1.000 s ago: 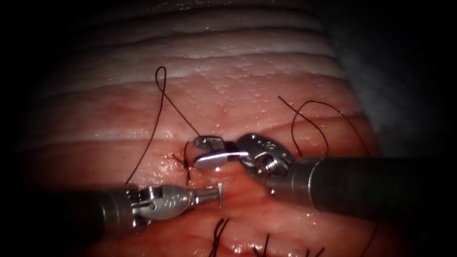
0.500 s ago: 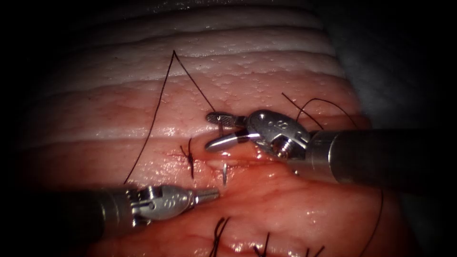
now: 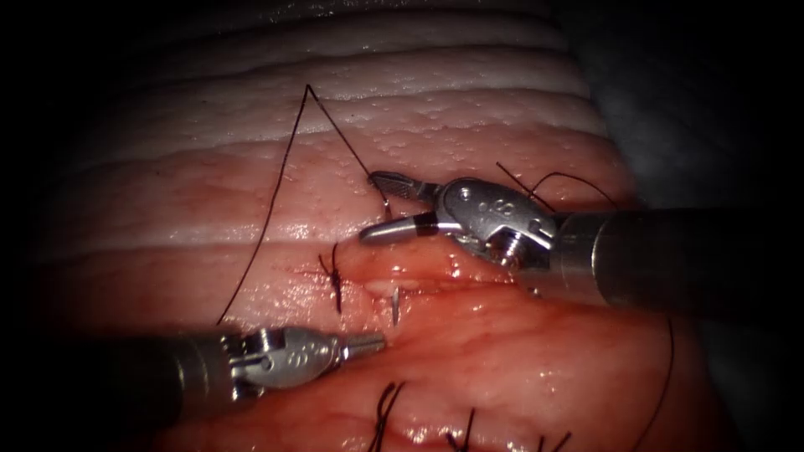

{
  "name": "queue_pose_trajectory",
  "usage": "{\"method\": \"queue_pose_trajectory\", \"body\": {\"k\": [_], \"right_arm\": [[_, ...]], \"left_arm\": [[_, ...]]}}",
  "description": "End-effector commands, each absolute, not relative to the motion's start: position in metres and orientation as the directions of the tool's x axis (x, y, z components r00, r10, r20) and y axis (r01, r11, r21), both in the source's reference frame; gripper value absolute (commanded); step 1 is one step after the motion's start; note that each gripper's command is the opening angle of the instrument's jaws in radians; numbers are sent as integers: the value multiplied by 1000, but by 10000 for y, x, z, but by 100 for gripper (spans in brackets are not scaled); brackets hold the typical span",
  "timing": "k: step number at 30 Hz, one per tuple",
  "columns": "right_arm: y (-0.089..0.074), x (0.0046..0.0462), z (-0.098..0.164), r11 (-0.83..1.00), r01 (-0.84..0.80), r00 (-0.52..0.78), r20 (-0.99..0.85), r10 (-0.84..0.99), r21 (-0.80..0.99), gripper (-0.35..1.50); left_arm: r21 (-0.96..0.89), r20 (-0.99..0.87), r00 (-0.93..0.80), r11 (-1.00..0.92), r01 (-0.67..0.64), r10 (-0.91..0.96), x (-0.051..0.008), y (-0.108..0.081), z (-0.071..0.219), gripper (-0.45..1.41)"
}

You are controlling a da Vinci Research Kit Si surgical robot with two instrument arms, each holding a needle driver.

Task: Wound Closure
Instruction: Push needle through tissue above incision with right hand

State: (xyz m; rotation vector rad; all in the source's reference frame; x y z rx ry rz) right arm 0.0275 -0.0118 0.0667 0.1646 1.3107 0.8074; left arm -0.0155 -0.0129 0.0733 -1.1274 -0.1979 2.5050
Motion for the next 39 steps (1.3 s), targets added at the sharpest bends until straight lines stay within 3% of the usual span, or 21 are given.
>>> {"method": "queue_pose_trajectory", "body": {"k": [1, 3, 17, 32, 37, 39], "right_arm": [[-120, 282, 674, 724, -435, 48, -789, 613, 535, 27], [-122, 284, 675, 722, -447, 78, -781, 619, 527, -35], [-133, 288, 679, 452, -406, 83, -460, 884, 794, -35], [-186, 295, 668, 182, -317, 161, -136, 977, 931, -35], [-184, 291, 666, 97, -301, 97, -71, 993, 949, -35], [-176, 286, 667, 192, -321, 79, -176, 981, 927, 32]], "left_arm": [[-281, -690, -603, -916, -286, 400, -161, -130, 739, -26], [-281, -690, -603, -916, -286, 400, -161, -130, 739, -26], [-284, -690, -602, -916, -284, 401, -160, -128, 738, -26], [-286, -688, -604, -915, -284, 402, -160, -126, 737, -25], [-271, -706, -590, -919, -286, 392, -160, -124, 732, -15], [-244, -726, -584, -929, -277, 365, -160, -122, 727, -10]]}}
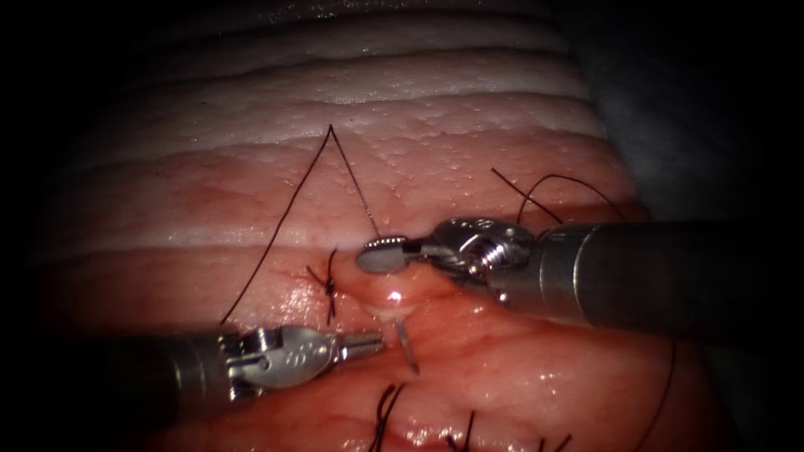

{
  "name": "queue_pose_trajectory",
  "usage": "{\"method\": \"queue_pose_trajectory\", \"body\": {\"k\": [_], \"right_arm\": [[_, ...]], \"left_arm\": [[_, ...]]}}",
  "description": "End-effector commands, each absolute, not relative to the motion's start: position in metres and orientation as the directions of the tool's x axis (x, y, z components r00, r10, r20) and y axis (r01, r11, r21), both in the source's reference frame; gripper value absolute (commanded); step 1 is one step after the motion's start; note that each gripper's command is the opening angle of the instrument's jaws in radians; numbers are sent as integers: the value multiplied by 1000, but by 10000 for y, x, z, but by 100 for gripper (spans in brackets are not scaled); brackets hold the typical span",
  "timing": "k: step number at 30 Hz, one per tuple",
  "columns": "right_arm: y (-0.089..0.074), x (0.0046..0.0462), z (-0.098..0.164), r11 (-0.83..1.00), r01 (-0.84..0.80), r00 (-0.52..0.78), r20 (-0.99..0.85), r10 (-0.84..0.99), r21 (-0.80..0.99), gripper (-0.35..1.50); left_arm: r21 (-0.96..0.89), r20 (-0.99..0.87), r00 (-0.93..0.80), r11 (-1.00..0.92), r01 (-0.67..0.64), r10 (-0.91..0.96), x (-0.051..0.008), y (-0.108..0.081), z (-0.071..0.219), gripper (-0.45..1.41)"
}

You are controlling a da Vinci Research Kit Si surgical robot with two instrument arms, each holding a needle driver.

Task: Wound Closure
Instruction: Pull needle through tissue with left end-effector

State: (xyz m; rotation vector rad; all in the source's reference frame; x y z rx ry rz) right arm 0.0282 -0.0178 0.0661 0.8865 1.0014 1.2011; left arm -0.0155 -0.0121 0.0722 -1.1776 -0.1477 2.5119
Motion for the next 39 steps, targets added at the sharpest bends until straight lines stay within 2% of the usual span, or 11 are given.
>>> {"method": "queue_pose_trajectory", "body": {"k": [1, 3, 4, 7, 9, 14, 25, 32, 33, 35, 39], "right_arm": [[-171, 282, 668, 229, -320, 78, -215, 973, 919, 52], [-159, 273, 672, 267, -319, 59, -262, 963, 909, 91], [-154, 268, 674, 275, -324, 45, -276, 960, 905, 105], [-138, 252, 680, 292, -348, -10, -315, 949, 891, 130], [-130, 241, 683, 283, -364, -55, -324, 944, 887, 136], [-127, 225, 687, 285, -392, -84, -342, 936, 875, 136], [-140, 223, 689, 299, -389, -96, -362, 927, 871, 131], [-150, 224, 696, 311, -392, -96, -375, 922, 866, 130], [-151, 223, 697, 313, -387, -93, -375, 922, 867, 130], [-151, 222, 697, 315, -379, -89, -374, 923, 870, 130], [-150, 218, 697, 317, -373, -79, -371, 925, 872, 130]], "left_arm": [[-226, -736, -582, -936, -270, 345, -160, -122, 724, -6], [-190, -757, -577, -948, -255, 307, -160, -120, 717, 4], [-164, -770, -574, -956, -242, 278, -161, -118, 712, 9], [-117, -800, -556, -968, -221, 224, -163, -115, 698, 14], [-89, -812, -550, -973, -212, 195, -166, -114, 691, 21], [-36, -827, -546, -981, -189, 135, -182, -110, 683, 32], [-11, -835, -541, -985, -172, 103, -195, -88, 711, 29], [-10, -843, -529, -986, -165, 97, -200, -83, 731, -1], [-17, -846, -523, -986, -164, 101, -200, -82, 732, -11], [-39, -855, -506, -987, -156, 114, -198, -80, 734, -45], [-124, -871, -469, -989, -80, 147, -196, -80, 732, -45]]}}
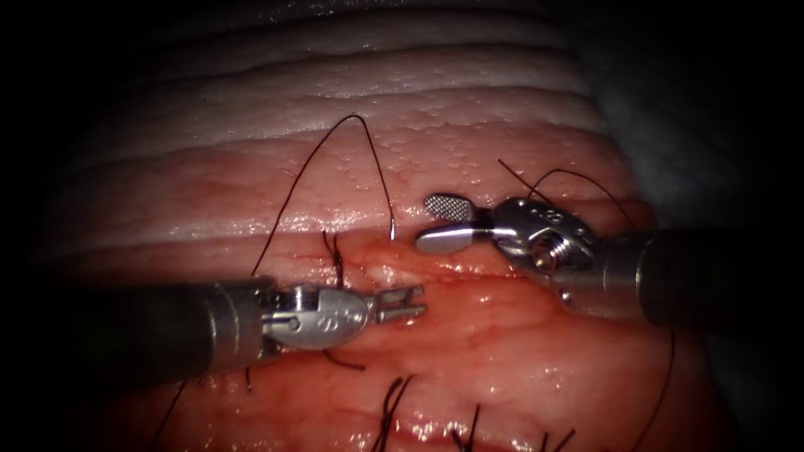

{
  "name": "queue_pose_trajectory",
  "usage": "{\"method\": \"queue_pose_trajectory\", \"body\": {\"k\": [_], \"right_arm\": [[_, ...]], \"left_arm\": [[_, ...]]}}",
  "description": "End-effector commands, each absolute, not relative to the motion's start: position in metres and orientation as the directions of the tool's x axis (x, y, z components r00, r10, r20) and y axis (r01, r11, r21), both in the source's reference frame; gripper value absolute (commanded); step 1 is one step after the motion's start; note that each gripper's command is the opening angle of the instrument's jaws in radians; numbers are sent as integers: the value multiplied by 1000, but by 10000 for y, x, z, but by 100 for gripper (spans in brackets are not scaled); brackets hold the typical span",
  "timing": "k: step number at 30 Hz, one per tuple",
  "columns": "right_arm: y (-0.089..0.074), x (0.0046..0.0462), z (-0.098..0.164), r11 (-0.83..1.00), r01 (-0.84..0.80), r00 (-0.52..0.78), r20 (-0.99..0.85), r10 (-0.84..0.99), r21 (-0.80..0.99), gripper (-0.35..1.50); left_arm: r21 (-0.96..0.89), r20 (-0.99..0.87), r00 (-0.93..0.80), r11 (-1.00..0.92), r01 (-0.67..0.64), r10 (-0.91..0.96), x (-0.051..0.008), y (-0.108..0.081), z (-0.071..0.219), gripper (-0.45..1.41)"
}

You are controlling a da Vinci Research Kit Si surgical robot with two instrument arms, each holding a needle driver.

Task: Wound Closure
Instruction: Pull needle through tissue with left end-effector

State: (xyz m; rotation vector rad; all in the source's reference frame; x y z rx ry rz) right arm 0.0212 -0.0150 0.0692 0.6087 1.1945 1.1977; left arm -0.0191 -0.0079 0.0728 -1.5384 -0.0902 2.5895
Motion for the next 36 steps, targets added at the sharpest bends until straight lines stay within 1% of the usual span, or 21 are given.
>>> {"method": "queue_pose_trajectory", "body": {"k": [1, 2, 6, 7, 8, 12, 14, 18, 23, 26, 27, 31, 36], "right_arm": [[-150, 217, 697, 318, -377, -68, -368, 927, 870, 130], [-150, 215, 697, 318, -381, -54, -365, 930, 868, 130], [-151, 211, 696, 324, -386, -49, -370, 928, 864, 118], [-151, 210, 696, 324, -387, -52, -372, 927, 863, 111], [-152, 208, 695, 324, -387, -55, -373, 926, 863, 101], [-154, 207, 695, 325, -387, -55, -373, 926, 863, 98], [-155, 207, 695, 325, -387, -57, -375, 925, 863, 93], [-157, 208, 696, 328, -388, -55, -376, 925, 862, 88], [-162, 208, 699, 338, -393, -38, -383, 923, 855, 86], [-166, 208, 701, 338, -400, -31, -381, 924, 852, 84], [-170, 209, 703, 332, -397, -28, -373, 928, 856, 83], [-174, 209, 707, 333, -394, -16, -369, 929, 857, 83], [-174, 209, 710, 336, -397, -11, -370, 929, 854, 83]], "left_arm": [[-143, -873, -460, -987, -73, 160, -195, -80, 731, -45], [-164, -875, -450, -984, -72, 179, -195, -79, 730, -45], [-283, -868, -406, -956, -73, 287, -193, -72, 723, -45], [-316, -861, -397, -946, -76, 319, -193, -70, 722, -45], [-403, -835, -374, -912, -83, 403, -193, -66, 718, -45], [-548, -774, -334, -833, -71, 538, -193, -64, 711, -45], [-601, -744, -321, -797, -63, 586, -194, -64, 707, -45], [-732, -639, -294, -679, -49, 711, -194, -61, 697, -45], [-840, -519, -287, -542, -1, 805, -191, -55, 683, -45], [-873, -476, -281, -486, 36, 833, -186, -51, 671, -45], [-874, -479, -275, -481, 64, 834, -184, -49, 661, -45], [-877, -477, -274, -472, 88, 835, -182, -46, 646, -45], [-771, -633, -217, -630, 91, 743, -184, -38, 620, -45]]}}
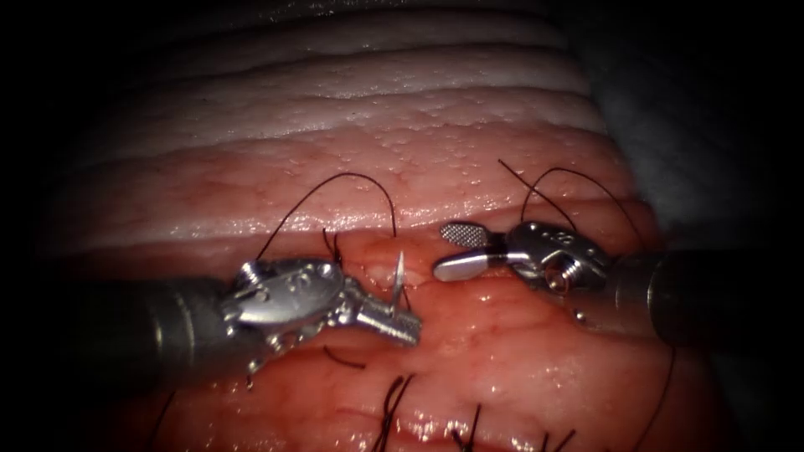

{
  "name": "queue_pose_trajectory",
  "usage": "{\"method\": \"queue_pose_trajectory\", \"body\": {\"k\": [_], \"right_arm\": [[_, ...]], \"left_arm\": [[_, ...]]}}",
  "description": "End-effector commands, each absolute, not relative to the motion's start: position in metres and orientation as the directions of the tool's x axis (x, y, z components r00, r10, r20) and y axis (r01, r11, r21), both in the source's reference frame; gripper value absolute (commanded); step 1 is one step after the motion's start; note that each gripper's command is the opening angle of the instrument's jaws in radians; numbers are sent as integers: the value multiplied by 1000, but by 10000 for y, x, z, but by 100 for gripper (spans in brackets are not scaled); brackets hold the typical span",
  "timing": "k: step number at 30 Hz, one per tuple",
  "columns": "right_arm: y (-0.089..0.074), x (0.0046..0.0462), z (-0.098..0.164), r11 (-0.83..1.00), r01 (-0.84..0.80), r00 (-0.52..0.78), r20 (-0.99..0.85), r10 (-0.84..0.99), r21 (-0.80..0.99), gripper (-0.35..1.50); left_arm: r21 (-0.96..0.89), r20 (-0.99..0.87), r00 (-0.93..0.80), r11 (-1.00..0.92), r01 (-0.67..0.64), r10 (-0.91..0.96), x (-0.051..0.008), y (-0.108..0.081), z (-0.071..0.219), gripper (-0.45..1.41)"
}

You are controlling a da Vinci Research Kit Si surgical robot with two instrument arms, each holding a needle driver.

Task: Wound Closure
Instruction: Pull needle through tissue with left end-effector

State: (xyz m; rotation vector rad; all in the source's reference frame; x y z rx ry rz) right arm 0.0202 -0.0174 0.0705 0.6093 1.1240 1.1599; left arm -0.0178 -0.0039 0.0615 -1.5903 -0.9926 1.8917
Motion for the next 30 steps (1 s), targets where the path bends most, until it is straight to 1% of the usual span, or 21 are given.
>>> {"method": "queue_pose_trajectory", "body": {"k": [1, 3, 4, 5, 11, 16, 24, 30], "right_arm": [[-174, 209, 710, 336, -397, -11, -370, 929, 854, 83], [-174, 209, 710, 335, -397, -11, -370, 929, 854, 83], [-174, 209, 709, 335, -396, -11, -370, 929, 855, 83], [-174, 209, 709, 335, -396, -11, -370, 929, 855, 83], [-176, 209, 709, 336, -396, -11, -370, 929, 855, 83], [-177, 209, 708, 336, -396, -11, -370, 929, 855, 81], [-177, 209, 708, 331, -396, -13, -365, 931, 857, 74], [-177, 209, 708, 319, -396, -18, -355, 935, 861, 71]], "left_arm": [[-742, -666, -205, -665, 84, 717, -184, -36, 615, -45], [-666, -737, -192, -744, 50, 648, -184, -31, 604, -45], [-594, -792, -189, -804, 19, 580, -184, -26, 594, -45], [-594, -792, -189, -804, 19, 580, -184, -26, 594, -45], [-414, -882, -218, -908, -68, 418, -181, -8, 578, -45], [-296, -917, -247, -949, -104, 313, -175, 13, 573, -45], [-210, -928, -282, -967, -146, 244, -167, 45, 569, -45], [-180, -932, -291, -973, -144, 216, -170, 50, 572, -45]]}}
